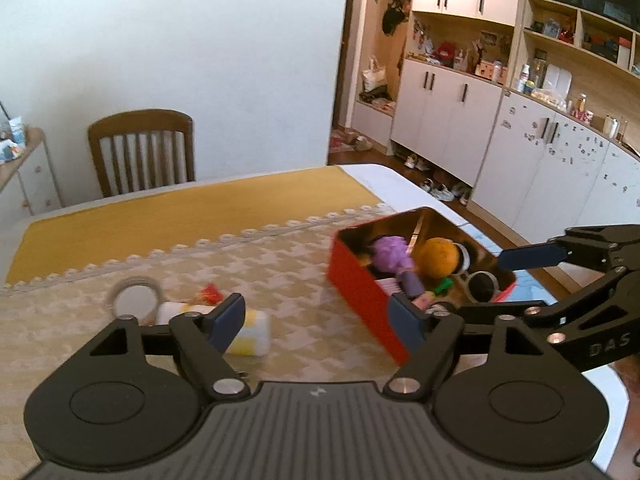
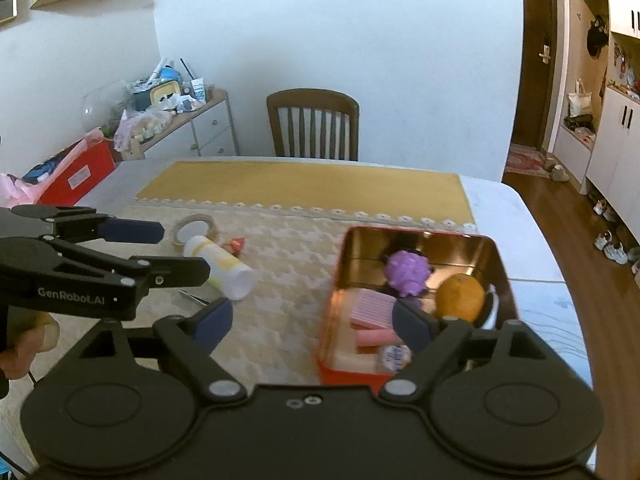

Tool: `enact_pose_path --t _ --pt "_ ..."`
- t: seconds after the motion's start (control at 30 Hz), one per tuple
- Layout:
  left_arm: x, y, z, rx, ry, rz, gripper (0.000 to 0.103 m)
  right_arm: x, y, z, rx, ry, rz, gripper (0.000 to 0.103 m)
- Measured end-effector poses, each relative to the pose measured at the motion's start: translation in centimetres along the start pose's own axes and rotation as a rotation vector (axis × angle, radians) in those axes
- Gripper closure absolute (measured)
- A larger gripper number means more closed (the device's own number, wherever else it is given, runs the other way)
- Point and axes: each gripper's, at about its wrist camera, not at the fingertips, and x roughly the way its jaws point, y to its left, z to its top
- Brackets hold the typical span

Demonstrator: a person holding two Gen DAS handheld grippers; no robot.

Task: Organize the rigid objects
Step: 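Withdraw both tools from the red tin back over the table, then grasp the silver nail clipper with the left tool while the right tool grasps the white-yellow bottle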

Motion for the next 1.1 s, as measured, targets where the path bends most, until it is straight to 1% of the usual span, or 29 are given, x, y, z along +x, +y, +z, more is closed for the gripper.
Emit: enact_pose_path --t 0.07,0.13,0.17,0.3,0.4,0.63,0.73,0.9,1.1 --pt "-0.2 1.1 -0.3 -0.005 0.000 0.010 0.023 0.3 1.0 0.1 -0.010 -0.006 0.001 0.008" --pt "-0.3 2.2 -0.5 -0.014 -0.002 0.020 0.023 0.6 2.0 0.2 -0.014 -0.011 0.006 0.002" --pt "-0.3 2.9 -0.7 -0.019 -0.004 0.029 0.022 0.7 2.4 0.2 -0.016 -0.012 0.010 0.001" --pt "0.0 5.3 -1.0 -0.043 -0.001 0.057 0.021 1.8 4.0 0.4 -0.023 -0.008 0.024 0.000" --pt "0.3 7.0 -1.7 -0.055 0.001 0.074 0.021 3.0 5.2 0.9 -0.050 0.003 0.014 0.000" --pt "1.9 9.6 -4.1 -0.063 0.053 0.110 0.021 6.0 6.3 2.0 -0.058 0.037 0.001 0.000" --pt "2.5 10.1 -4.8 -0.055 0.060 0.116 0.021 7.4 6.9 2.4 -0.082 0.056 0.001 0.000" --pt "3.8 9.7 -6.0 -0.014 0.073 0.131 0.021 10.0 7.7 3.4 -0.142 0.085 0.004 0.000" --pt "5.7 8.9 -6.9 -0.028 0.096 0.130 0.021 13.0 8.2 4.2 -0.208 0.133 0.032 0.000"
